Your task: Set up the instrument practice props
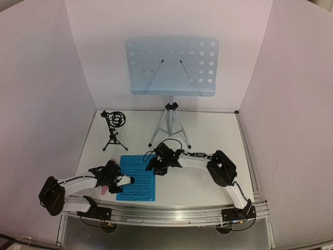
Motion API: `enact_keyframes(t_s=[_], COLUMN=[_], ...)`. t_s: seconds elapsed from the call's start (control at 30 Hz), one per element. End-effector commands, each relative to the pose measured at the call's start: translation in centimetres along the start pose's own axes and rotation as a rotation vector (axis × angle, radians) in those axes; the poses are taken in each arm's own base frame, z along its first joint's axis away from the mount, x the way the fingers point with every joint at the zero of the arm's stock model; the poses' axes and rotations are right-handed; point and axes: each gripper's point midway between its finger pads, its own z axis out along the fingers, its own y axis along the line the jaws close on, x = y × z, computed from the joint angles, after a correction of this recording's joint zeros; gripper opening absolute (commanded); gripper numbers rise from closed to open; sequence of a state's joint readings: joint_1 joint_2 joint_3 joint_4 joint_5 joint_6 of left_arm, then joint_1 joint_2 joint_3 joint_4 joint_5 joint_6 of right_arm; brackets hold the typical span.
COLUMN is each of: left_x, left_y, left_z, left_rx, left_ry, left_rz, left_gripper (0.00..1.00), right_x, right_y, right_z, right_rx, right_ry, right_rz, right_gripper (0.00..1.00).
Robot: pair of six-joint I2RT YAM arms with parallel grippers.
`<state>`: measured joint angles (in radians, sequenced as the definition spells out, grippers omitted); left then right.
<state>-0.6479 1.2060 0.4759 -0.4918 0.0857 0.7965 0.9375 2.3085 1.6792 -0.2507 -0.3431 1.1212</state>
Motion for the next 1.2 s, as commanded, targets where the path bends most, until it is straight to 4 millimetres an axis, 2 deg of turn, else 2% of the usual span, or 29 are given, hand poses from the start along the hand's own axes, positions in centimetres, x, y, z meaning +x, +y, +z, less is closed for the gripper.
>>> enact_keyframes(t_s=[0.0, 0.1, 0.3, 0.43, 0.63, 0.8, 0.87, 1.1, 1.17], left_x=[-0.3, -0.4, -0.4, -0.4, -0.5, -0.5, -0.5, -0.5, -0.5], left_y=[0.1, 0.3, 0.5, 0.4, 0.5, 0.5, 0.4, 0.4, 0.3], left_z=[0.5, 0.6, 0.8, 0.9, 1.1, 1.1, 1.1, 1.1, 1.1], left_rx=[-0.011, -0.017, -0.029, -0.026, -0.029, -0.031, -0.029, -0.029, -0.028], left_ry=[-0.024, -0.027, -0.029, -0.028, -0.035, -0.039, -0.040, -0.042, -0.043], left_rz=[0.046, 0.060, 0.094, 0.099, 0.105, 0.108, 0.108, 0.109, 0.109], left_gripper=[0.66, 0.66, 0.67, 0.66, 0.67, 0.67, 0.67, 0.68, 0.68], right_x=[-0.4, -0.3, -0.9, -1.6, -0.7, -1.0, -1.0, -1.2, -1.3], right_y=[-0.2, -0.5, -1.5, -0.8, -1.0, -0.5, -0.2, -0.2, -0.3], right_z=[0.1, 0.2, -0.8, -2.0, -0.1, 0.0, 0.0, 0.0, -0.1], right_rx=[-0.015, -0.007, 0.033, 0.055, 0.020, -0.019, -0.035, -0.046, -0.047], right_ry=[-0.003, -0.002, -0.068, -0.114, -0.035, -0.035, -0.027, -0.028, -0.029], right_rz=[0.024, 0.038, 0.055, -0.014, 0.019, 0.016, 0.020, 0.034, 0.034], right_gripper=[0.56, 0.56, 0.57, 0.59, 0.58, 0.57, 0.54, 0.28, 0.23])
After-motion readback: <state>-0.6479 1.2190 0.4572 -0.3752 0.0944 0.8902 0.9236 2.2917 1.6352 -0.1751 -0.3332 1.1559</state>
